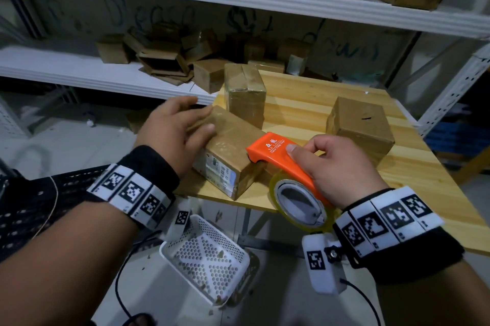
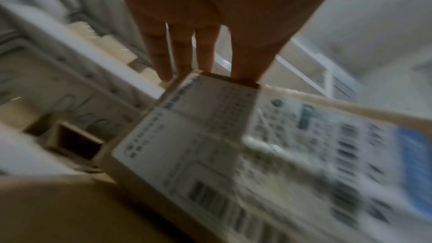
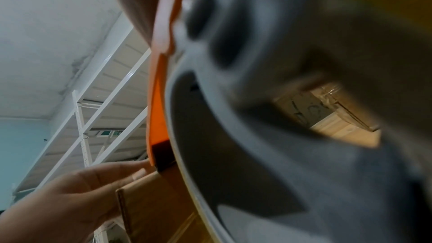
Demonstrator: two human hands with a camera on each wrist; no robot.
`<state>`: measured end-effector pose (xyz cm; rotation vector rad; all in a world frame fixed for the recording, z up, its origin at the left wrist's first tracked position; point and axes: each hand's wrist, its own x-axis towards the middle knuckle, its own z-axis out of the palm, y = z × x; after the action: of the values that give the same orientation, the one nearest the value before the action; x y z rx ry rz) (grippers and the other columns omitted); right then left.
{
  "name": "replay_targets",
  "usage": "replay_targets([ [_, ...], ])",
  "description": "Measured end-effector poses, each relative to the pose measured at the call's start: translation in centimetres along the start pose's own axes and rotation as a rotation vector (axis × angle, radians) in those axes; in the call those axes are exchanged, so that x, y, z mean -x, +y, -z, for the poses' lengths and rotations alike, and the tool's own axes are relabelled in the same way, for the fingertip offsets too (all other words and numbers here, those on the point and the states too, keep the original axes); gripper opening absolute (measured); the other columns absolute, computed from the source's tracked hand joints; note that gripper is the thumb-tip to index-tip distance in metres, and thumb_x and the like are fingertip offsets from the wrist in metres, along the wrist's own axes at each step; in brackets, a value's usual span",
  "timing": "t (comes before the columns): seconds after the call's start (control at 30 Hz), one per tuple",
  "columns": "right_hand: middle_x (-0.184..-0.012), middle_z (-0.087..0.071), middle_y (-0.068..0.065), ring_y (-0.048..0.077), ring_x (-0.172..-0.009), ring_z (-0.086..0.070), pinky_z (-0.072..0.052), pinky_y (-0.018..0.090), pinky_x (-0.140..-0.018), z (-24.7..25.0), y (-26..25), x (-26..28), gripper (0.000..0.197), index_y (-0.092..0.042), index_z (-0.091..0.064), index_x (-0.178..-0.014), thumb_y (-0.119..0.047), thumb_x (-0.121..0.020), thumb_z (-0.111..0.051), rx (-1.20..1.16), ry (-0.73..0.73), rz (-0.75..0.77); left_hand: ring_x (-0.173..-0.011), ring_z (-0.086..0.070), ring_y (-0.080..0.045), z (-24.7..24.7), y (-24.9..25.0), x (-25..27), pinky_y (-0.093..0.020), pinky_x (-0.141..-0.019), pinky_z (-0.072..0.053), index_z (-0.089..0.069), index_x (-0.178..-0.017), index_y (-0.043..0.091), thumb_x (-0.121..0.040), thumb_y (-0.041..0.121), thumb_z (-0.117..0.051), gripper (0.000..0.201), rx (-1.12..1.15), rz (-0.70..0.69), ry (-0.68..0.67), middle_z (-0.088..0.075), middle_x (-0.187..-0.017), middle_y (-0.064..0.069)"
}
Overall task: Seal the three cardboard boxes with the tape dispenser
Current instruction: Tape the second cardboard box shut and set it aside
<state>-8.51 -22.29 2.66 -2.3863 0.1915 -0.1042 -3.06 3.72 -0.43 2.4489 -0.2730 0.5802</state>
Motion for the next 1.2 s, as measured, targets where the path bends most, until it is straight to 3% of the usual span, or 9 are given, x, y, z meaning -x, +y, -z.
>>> replay_targets([
  [0.1,-0.078,-0.074,-0.001,0.018,-0.072,-0.072,-0.060,0.042,-0.075,0.0,0.0,0.0,0.047,-0.018,-0.069,-0.082,-0.064,-0.091,-0.064,-0.001,-0.008,-0.008,-0.152,-0.022,-0.023,0.0,2.3,0.6,-0.052,-0.123,-0.021,-0.038,-0.154,0.027,-0.079,0.091,-0.014,0.102,-0.231,-0.153,-0.286,-0.027,-0.165,0.003],
  [0.17,-0.078,-0.074,-0.001,0.018,-0.071,-0.071,-0.060,0.040,-0.074,-0.1,0.0,0.0,0.048,-0.018,-0.069,-0.082,-0.065,-0.091,-0.063,-0.005,-0.008,-0.011,-0.156,-0.003,-0.018,-0.4,3.0,0.9,-0.055,-0.125,-0.001,-0.018,-0.160,0.032,-0.062,0.100,0.007,0.121,-0.434,-0.201,-0.441,-0.011,-0.169,0.007],
  [0.3,-0.078,-0.073,-0.001,0.016,-0.069,-0.070,-0.056,0.035,-0.069,0.0,0.0,0.1,0.047,-0.018,-0.068,-0.083,-0.064,-0.092,-0.063,-0.011,-0.007,-0.013,-0.155,0.008,-0.030,-1.2,2.8,0.9,-0.070,-0.116,0.011,-0.008,-0.156,0.049,-0.057,0.105,-0.008,0.113,-0.512,-0.136,-0.472,-0.004,-0.169,0.010],
  [0.37,-0.078,-0.073,-0.001,0.017,-0.069,-0.071,-0.055,0.034,-0.069,0.0,0.0,0.2,0.046,-0.019,-0.067,-0.081,-0.063,-0.092,-0.063,-0.020,-0.009,-0.012,-0.154,0.005,-0.036,-1.0,2.5,0.8,-0.071,-0.118,0.000,-0.011,-0.152,0.056,-0.052,0.106,-0.016,0.112,-0.473,-0.066,-0.488,-0.004,-0.169,0.005],
  [0.47,-0.077,-0.074,-0.001,0.017,-0.068,-0.071,-0.056,0.035,-0.069,0.0,0.1,0.4,0.045,-0.019,-0.067,-0.081,-0.063,-0.091,-0.064,-0.038,-0.002,-0.005,-0.149,-0.011,-0.035,-0.9,2.6,0.8,-0.060,-0.118,-0.026,-0.019,-0.150,0.059,-0.047,0.103,-0.023,0.113,-0.423,-0.010,-0.466,-0.014,-0.166,0.002],
  [0.77,-0.075,-0.078,0.002,0.020,-0.066,-0.076,-0.063,0.052,-0.078,2.0,1.5,1.3,0.044,-0.017,-0.071,-0.081,-0.060,-0.089,-0.068,-0.132,0.014,-0.008,-0.140,-0.027,-0.035,-0.5,2.7,0.4,-0.049,-0.113,-0.032,-0.040,-0.144,0.057,-0.045,0.100,-0.037,0.108,-0.250,0.095,-0.368,-0.035,-0.156,0.003],
  [0.97,-0.072,-0.078,0.001,0.017,-0.060,-0.075,-0.063,0.040,-0.065,2.4,1.3,1.6,0.038,-0.018,-0.073,-0.084,-0.056,-0.089,-0.069,-0.213,0.034,0.016,-0.131,-0.046,-0.025,-0.7,2.7,0.3,-0.048,-0.110,-0.042,-0.053,-0.135,0.056,-0.049,0.101,-0.046,0.097,0.009,0.152,-0.263,-0.050,-0.141,0.003],
  [1.1,-0.067,-0.076,0.000,0.013,-0.053,-0.071,-0.054,0.028,-0.055,2.5,1.2,1.7,0.038,-0.017,-0.072,-0.082,-0.054,-0.090,-0.070,-0.273,0.035,0.040,-0.116,-0.054,-0.012,-0.7,3.2,0.5,-0.031,-0.095,-0.045,-0.060,-0.133,0.048,-0.055,0.093,-0.051,0.090,0.128,0.152,-0.228,-0.057,-0.127,0.005],
  [1.2,-0.065,-0.075,-0.001,0.011,-0.051,-0.069,-0.051,0.023,-0.050,2.5,1.1,1.7,0.036,-0.017,-0.070,-0.079,-0.052,-0.090,-0.070,-0.301,0.038,0.052,-0.110,-0.058,-0.010,-0.7,3.1,0.5,-0.035,-0.095,-0.049,-0.061,-0.133,0.045,-0.056,0.097,-0.050,0.094,0.171,0.141,-0.224,-0.062,-0.123,0.005],
])
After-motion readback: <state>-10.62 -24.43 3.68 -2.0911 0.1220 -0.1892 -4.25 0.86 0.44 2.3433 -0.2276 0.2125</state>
